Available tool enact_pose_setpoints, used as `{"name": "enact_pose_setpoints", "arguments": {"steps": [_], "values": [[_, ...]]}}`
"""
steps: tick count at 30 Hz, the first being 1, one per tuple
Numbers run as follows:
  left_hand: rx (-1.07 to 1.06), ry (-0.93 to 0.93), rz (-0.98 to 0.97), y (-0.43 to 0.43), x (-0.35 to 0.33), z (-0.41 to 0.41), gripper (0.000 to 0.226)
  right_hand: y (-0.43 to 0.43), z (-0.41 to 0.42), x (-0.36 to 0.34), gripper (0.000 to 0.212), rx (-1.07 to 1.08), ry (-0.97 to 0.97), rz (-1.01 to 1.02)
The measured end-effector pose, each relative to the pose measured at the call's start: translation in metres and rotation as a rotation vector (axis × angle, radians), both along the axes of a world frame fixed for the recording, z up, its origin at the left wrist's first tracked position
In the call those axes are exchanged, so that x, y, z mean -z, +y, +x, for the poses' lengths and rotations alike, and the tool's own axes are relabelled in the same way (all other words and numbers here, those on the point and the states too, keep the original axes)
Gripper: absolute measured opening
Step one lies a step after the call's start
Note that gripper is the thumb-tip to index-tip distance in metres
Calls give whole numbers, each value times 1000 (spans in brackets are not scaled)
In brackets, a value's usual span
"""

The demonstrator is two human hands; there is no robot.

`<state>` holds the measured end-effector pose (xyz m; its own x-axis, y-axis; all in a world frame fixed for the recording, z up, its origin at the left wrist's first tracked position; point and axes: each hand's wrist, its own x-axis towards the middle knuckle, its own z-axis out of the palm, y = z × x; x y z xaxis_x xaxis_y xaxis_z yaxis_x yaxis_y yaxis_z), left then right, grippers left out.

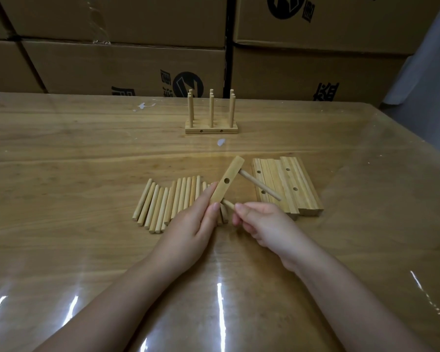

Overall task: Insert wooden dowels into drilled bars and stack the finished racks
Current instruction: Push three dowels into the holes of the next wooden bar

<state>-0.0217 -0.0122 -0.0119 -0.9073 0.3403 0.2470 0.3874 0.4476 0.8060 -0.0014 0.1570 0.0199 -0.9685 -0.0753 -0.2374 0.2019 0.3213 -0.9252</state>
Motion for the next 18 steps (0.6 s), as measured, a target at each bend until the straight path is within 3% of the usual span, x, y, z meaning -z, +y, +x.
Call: {"name": "enact_pose_setpoints", "arguments": {"steps": [4, 8, 12, 18], "values": [[-35, -11, 151, -1, -2, 0, 45, -9, -2, 9, 26, 37, 342, 233], [-66, -124, 302, -1, -4, -1, 58, -12, -2, 19, 23, 83, 697, 427], [-67, -168, 426, 0, -8, -2, 29, -8, -4, 19, 35, 197, 825, 308], [-64, -250, 615, 0, -13, -1, 32, -9, -3, 21, 34, 277, 792, -29]]}}
